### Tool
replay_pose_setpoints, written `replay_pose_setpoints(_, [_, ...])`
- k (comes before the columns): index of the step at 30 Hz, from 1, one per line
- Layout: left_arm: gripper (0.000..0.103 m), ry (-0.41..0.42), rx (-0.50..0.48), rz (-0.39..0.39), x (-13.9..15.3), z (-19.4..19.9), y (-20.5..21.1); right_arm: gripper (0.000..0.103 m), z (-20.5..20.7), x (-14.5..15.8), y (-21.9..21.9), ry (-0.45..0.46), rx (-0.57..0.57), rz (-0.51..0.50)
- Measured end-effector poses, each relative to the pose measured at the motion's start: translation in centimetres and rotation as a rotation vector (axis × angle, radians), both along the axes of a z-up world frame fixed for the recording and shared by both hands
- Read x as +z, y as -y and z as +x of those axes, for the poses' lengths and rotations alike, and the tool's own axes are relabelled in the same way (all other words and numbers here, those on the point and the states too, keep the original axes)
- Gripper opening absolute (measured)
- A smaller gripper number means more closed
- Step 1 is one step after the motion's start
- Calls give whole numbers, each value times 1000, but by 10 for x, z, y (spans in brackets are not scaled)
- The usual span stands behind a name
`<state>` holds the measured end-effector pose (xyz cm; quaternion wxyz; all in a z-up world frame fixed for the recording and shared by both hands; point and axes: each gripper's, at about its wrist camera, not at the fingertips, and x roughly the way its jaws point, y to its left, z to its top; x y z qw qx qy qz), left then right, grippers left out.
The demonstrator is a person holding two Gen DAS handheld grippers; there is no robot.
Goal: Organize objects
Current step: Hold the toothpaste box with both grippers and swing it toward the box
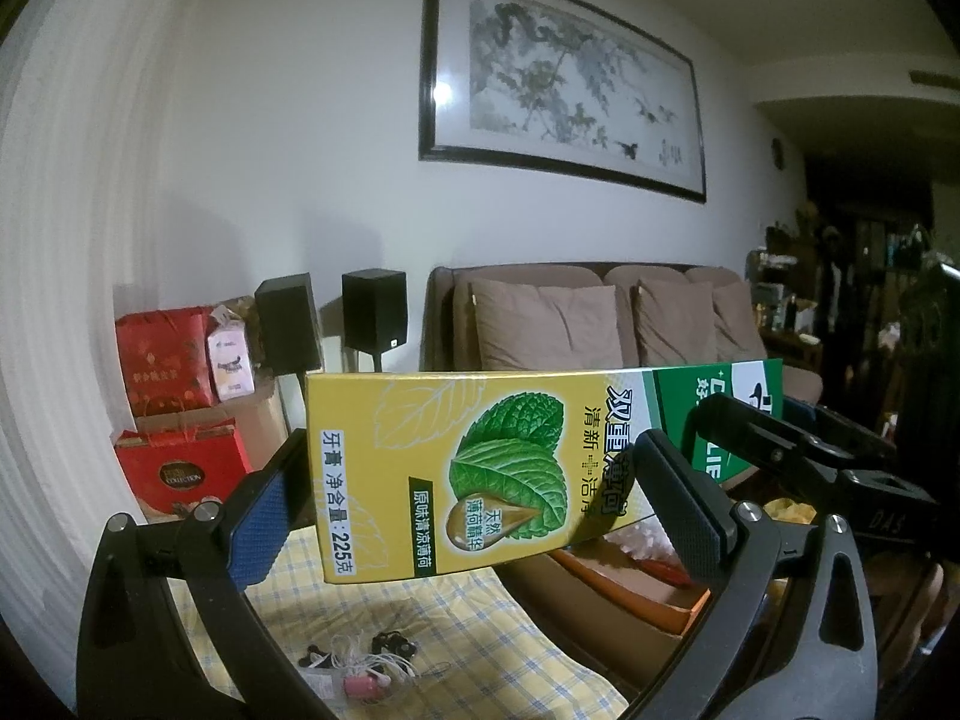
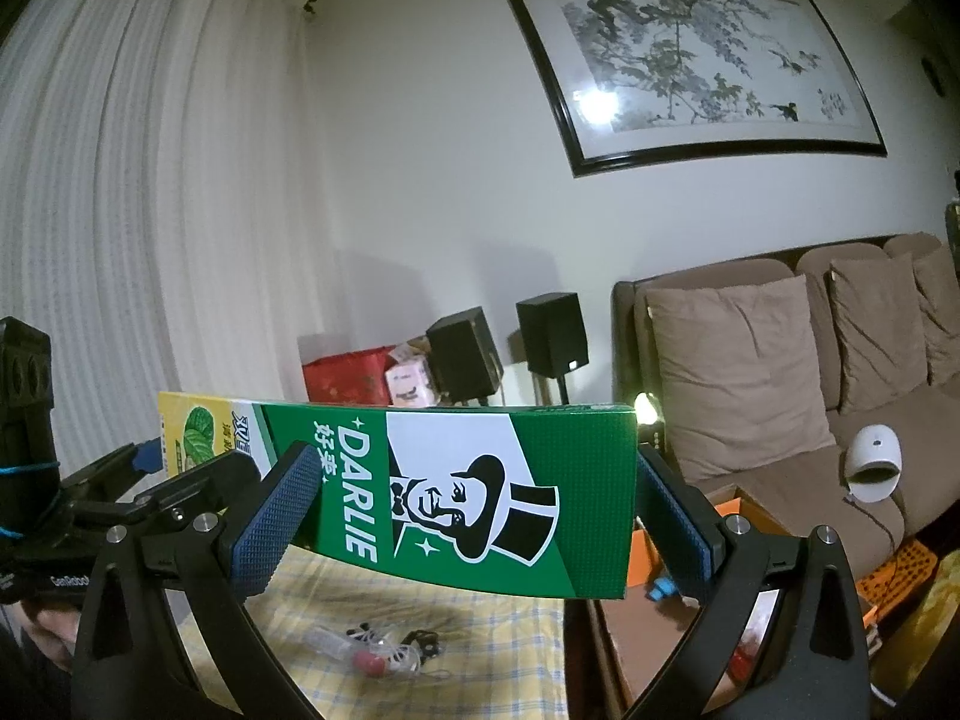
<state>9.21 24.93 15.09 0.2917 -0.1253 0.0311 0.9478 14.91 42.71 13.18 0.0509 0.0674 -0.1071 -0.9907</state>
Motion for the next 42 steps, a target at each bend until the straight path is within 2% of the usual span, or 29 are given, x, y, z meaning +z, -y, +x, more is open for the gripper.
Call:
replay_pose_setpoints(30, [103, 28, -48, 6, -9, -19, -25, 102, -16, -7, -28, 37, -51, -15])
replay_pose_setpoints(42, [103, 13, -41, -4, -10, -20, -30, 102, -20, -10, -35, 42, -57, -23])
